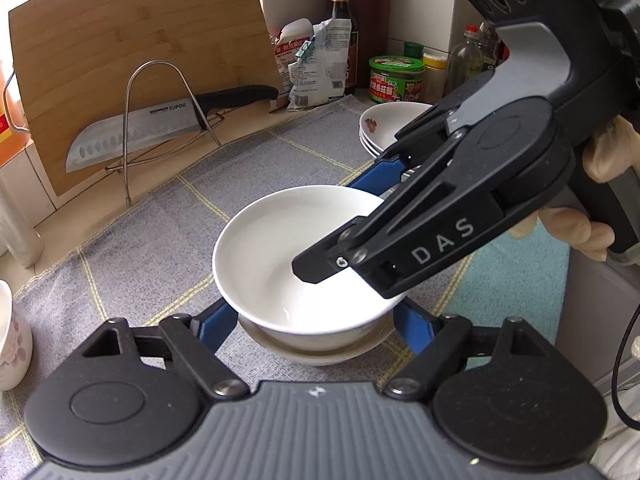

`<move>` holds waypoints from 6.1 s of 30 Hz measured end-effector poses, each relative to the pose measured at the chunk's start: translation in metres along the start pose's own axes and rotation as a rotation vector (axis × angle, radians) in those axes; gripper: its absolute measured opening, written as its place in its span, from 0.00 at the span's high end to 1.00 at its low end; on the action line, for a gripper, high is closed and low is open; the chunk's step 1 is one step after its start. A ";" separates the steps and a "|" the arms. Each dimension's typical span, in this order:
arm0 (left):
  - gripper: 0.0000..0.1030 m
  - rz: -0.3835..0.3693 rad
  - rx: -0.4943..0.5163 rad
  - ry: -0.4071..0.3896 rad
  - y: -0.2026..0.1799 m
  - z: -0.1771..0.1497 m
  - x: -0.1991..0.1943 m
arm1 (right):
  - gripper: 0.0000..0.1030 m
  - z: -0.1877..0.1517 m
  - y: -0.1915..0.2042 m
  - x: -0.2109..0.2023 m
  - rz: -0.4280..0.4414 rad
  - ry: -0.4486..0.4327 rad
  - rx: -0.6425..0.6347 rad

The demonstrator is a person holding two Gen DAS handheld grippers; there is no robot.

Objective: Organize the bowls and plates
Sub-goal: 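Lower the held bowl into the placed bowl and open the right tool, then move the right tool to the last white bowl by the glass jar and grasp it, then lift and carry the bowl with the right tool to the bowl stack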

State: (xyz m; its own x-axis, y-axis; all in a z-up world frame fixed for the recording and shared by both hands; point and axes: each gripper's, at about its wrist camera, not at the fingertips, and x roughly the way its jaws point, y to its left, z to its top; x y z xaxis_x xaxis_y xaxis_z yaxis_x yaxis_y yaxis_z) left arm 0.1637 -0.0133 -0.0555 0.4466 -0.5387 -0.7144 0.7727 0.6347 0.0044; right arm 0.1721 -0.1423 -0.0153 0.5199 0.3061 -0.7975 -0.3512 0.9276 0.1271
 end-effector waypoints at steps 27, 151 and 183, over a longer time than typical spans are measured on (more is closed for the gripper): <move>0.06 -0.007 0.018 -0.011 0.005 -0.002 -0.007 | 0.12 -0.004 0.007 -0.004 -0.030 -0.021 -0.047; 0.12 0.227 -0.086 -0.072 0.142 -0.054 -0.073 | 0.47 0.123 0.139 0.083 0.062 -0.045 -0.173; 0.12 0.023 0.144 -0.116 0.036 0.021 -0.031 | 0.47 0.050 0.031 -0.014 -0.151 -0.120 0.023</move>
State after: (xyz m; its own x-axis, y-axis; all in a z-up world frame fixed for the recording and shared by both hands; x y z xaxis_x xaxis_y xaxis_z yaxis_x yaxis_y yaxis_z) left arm 0.1872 0.0152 -0.0187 0.5079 -0.5904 -0.6272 0.8143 0.5667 0.1259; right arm 0.1929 -0.1074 0.0288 0.6553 0.1851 -0.7323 -0.2451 0.9692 0.0256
